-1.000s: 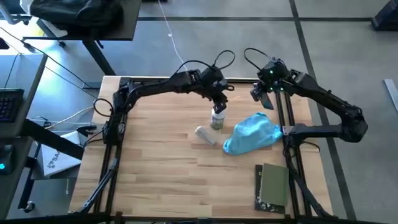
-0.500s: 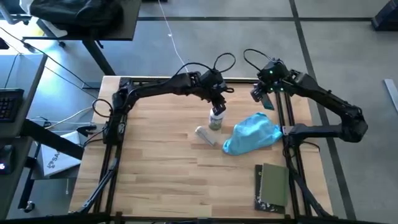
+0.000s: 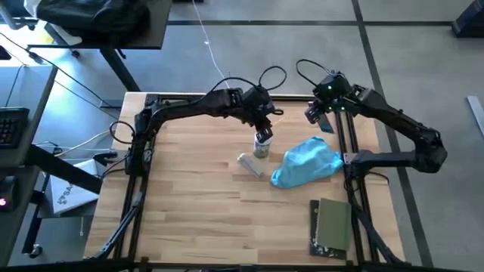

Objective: Apply microfiber cloth
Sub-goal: Spray the pink phone with the spray bottle

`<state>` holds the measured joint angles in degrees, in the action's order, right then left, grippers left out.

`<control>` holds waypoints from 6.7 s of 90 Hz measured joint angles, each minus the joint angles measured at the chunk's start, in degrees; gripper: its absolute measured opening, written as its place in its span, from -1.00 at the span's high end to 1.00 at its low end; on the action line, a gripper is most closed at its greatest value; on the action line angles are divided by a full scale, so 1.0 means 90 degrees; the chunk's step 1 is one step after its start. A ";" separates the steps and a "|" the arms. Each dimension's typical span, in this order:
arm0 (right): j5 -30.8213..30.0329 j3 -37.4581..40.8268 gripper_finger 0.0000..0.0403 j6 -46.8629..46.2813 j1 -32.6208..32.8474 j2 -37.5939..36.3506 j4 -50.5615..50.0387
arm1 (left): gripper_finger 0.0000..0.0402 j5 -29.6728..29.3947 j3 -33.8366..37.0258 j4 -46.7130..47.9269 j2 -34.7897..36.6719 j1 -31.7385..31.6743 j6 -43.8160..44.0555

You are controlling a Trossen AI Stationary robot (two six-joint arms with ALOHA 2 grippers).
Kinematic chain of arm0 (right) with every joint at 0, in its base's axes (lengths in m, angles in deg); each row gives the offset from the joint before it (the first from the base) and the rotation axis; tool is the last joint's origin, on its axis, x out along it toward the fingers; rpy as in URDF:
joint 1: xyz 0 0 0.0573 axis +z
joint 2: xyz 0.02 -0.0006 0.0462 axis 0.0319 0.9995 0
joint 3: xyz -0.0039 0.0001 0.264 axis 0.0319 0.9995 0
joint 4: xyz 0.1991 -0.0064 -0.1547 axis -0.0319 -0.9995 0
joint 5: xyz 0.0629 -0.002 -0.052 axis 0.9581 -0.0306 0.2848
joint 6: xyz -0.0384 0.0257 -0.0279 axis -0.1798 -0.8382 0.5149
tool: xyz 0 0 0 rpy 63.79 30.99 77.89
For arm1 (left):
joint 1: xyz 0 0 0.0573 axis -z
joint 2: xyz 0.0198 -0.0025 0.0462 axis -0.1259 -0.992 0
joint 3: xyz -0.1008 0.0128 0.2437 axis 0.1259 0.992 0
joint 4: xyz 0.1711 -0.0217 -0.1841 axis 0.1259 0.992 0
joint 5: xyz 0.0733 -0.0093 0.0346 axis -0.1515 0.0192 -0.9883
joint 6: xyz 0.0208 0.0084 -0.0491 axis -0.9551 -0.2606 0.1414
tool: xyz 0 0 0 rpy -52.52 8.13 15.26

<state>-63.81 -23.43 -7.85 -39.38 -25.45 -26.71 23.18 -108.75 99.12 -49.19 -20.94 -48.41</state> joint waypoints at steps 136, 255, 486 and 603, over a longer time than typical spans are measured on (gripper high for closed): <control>0.0888 0.0000 1.00 -0.0049 0.0556 0.0000 0.1093 | 0.69 0.0012 0.0121 0.0439 -0.0168 -0.0028 0.0004; 0.0891 0.0002 1.00 -0.0030 0.0556 -0.0002 0.0908 | 0.69 0.0045 -0.0862 0.1667 -0.0087 0.0128 0.0187; 0.1073 0.0002 1.00 -0.0049 0.0619 0.0000 0.1026 | 0.69 -0.0829 -0.0804 0.1964 -0.0330 0.0618 0.1207; 0.0783 0.3235 1.00 -0.2353 0.1542 -0.0036 0.7144 | 0.69 -0.0653 -0.0823 0.1854 -0.0571 0.0560 0.0986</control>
<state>-56.77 5.68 -29.03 -25.50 -25.78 37.58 17.30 -116.16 115.81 -54.33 -15.90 -39.53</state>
